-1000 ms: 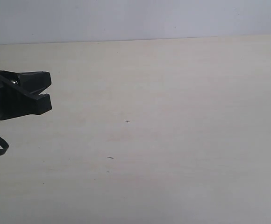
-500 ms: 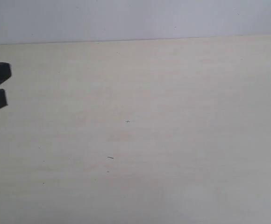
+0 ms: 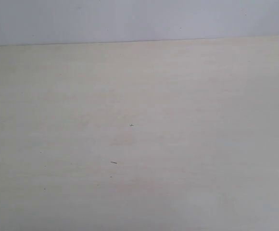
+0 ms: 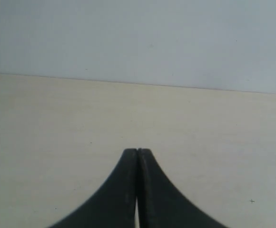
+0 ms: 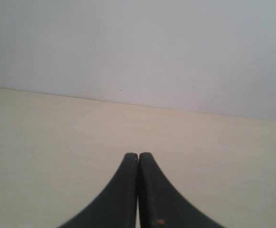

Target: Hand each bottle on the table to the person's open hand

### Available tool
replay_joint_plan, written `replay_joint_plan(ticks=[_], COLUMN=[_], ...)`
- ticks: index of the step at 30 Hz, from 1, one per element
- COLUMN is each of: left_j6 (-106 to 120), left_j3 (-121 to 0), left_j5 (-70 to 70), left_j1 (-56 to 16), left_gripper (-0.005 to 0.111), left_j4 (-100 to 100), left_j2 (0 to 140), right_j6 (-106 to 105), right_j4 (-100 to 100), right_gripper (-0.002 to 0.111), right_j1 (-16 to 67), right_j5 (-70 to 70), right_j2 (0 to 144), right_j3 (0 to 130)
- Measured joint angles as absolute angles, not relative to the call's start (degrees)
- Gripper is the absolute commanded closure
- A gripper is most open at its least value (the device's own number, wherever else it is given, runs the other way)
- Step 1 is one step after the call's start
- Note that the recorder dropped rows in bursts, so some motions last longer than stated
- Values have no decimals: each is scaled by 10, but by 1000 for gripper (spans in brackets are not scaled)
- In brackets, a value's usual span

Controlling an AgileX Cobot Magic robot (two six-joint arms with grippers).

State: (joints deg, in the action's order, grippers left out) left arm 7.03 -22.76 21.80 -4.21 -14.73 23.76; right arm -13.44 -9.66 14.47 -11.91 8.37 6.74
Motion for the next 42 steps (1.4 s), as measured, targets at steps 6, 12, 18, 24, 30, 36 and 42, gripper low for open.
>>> replay_joint_plan(ticks=[6, 12, 18, 24, 30, 36, 42], left_j6=[70, 51, -82, -96, -98, -98, -98], left_j3=[-228, -228, -207, -155, -125, -124, -111], left_j5=[227, 227, 225, 215, 214, 210, 209], left_j1=[-41, -41, -41, -41, -41, -41, -41], left_gripper=[107, 107, 107, 107, 107, 107, 107], left_j4=[-147, -106, 29, 44, 45, 45, 45], left_j2=[233, 233, 206, 133, 50, 3, 3], right_j6=[-134, -134, -134, -134, -134, -134, -134], right_j4=[-97, -97, -97, -97, -97, -97, -97], right_gripper=[108, 108, 108, 108, 108, 108, 108], right_j1=[145, 145, 145, 145, 145, 145, 145], right_j5=[-119, -119, -119, -119, -119, -119, -119], right_j2=[84, 84, 84, 84, 84, 84, 84], right_j3=[67, 67, 67, 67, 67, 67, 67])
